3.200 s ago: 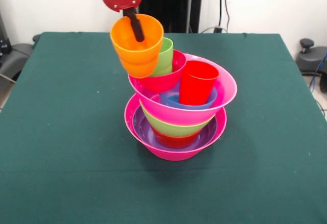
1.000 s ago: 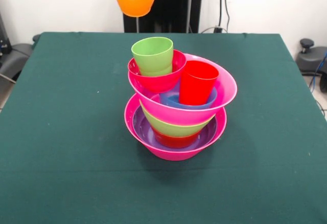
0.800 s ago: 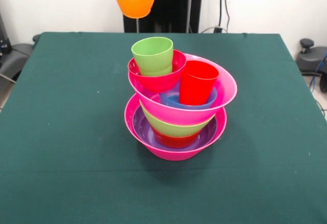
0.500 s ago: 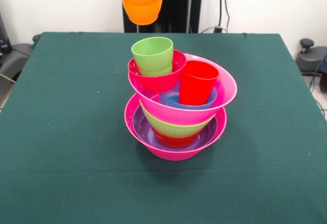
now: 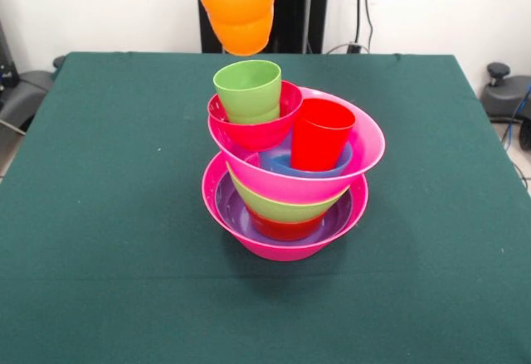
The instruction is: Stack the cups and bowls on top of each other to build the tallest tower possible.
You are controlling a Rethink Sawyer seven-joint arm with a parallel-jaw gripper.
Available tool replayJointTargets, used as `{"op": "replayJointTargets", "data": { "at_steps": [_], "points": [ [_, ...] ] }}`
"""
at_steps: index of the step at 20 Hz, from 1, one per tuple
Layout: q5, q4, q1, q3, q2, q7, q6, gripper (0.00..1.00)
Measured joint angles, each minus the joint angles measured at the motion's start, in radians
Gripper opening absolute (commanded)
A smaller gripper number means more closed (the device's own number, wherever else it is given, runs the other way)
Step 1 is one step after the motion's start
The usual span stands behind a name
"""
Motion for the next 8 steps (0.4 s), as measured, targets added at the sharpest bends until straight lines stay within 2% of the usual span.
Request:
{"op": "replayJointTargets", "data": {
  "at_steps": [8],
  "points": [
    [0.034,0.017,-0.025,0.022,-0.016,-0.037,0.002,0.0]
  ]
}}
